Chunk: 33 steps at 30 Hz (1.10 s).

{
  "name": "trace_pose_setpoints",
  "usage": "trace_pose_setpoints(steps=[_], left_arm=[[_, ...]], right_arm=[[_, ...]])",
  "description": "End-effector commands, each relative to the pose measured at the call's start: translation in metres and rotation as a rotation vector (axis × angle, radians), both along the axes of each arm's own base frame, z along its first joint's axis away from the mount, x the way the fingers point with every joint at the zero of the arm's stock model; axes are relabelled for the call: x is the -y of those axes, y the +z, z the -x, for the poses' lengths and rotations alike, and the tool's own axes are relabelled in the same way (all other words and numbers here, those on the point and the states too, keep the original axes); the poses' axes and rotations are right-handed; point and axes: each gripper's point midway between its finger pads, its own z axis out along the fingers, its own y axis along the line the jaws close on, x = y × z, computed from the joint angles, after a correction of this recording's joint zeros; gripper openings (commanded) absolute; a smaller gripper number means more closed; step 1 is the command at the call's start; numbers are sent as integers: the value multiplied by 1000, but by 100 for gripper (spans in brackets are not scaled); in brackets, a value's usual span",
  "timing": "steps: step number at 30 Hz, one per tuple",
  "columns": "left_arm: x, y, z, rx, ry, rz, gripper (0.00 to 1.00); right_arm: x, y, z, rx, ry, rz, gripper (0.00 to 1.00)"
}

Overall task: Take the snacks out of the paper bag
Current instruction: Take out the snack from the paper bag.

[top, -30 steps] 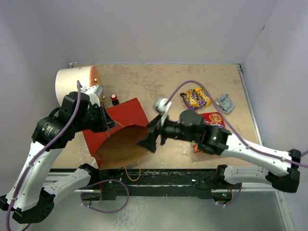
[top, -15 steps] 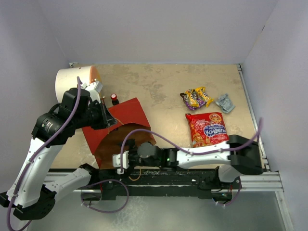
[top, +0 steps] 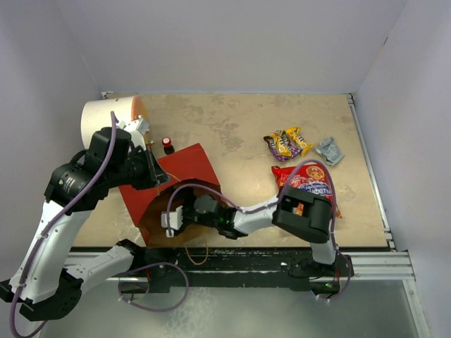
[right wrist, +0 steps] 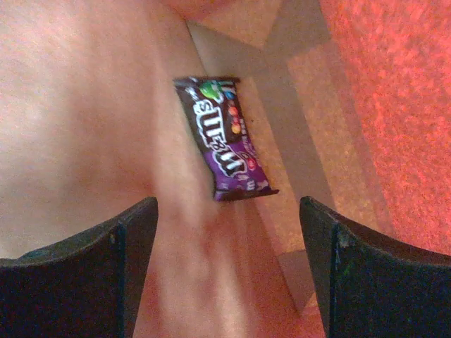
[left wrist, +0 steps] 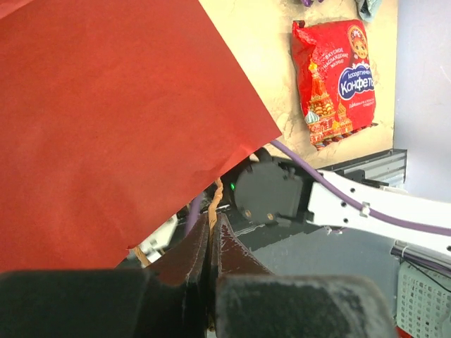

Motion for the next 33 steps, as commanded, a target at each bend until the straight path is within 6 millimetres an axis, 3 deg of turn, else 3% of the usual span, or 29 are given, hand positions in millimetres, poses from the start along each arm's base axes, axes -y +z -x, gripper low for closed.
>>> trace_pose_setpoints(steps=[1,8,19,26,28,31,33], left_arm=[[-3,16,1,39,18,24,0],[4,22,-3,50,2,53,0],[21,22,-8,21,-63,88,0],[31,21,-15,-5,-86,94,0],[33,21,-16,-13,-87,98,0],[36,22,-19,-10,-94,108,0],[37,23,-21,-5,-96,112,0]], right_arm=[[-25,33,-23,134,41,-84,82],[-43,11,-36,170,60,-7,87],[-79,-2,-56,202,47,34,88],[-106,-15,-38,212,155,50,87],[-110,-14,-43,193,114,35,85],[-103,1,-64,116,-35,-46,85],[-77,6,-90,95,-190,-65,85]])
